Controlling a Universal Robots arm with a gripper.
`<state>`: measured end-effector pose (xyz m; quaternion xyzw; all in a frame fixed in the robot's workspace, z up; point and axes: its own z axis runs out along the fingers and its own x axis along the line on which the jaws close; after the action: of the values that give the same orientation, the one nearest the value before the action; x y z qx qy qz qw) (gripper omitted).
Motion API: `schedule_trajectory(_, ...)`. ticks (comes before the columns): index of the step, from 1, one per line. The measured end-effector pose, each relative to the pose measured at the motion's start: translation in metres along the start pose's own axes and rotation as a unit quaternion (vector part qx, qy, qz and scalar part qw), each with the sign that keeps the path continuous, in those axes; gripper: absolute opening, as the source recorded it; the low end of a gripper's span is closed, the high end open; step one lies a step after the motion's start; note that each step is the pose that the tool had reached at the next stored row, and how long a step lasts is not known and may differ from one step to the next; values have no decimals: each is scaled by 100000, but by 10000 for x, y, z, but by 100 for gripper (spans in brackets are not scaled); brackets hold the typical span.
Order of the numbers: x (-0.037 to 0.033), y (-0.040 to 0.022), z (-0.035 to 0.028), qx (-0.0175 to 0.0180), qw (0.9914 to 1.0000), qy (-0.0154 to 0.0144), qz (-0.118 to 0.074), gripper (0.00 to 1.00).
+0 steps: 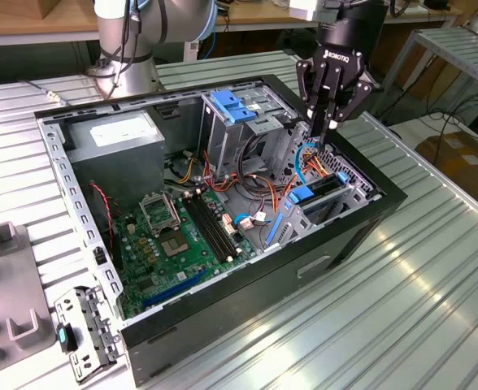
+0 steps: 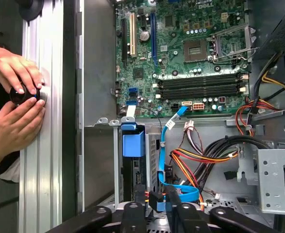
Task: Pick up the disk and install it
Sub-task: 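Insert the second disk wire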
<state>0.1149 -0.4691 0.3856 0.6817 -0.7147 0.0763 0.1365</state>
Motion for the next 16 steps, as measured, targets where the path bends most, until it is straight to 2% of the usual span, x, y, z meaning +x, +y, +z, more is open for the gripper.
schedule_trajectory(1,-8,-3,14,7,100000,190,22,33)
schedule_trajectory(4,-23,-10,44,19,99999,465,43,33)
schedule_trajectory(5,-28,-12,62,23,99997,743,73,33)
schedule_trajectory(6,-35,-15,83,26,99996,877,86,33)
schedule_trajectory(11,-73,-25,186,36,99995,1006,96,33)
schedule_trajectory(12,-77,-26,200,34,99994,1047,102,31)
schedule_trajectory(13,-78,-26,203,35,99994,1070,102,25)
schedule_trajectory(14,-70,-23,209,74,99995,1015,103,16)
schedule_trajectory(15,28,3,244,303,100000,3,-37,16)
schedule_trajectory(16,162,32,302,547,99997,-519,-77,16)
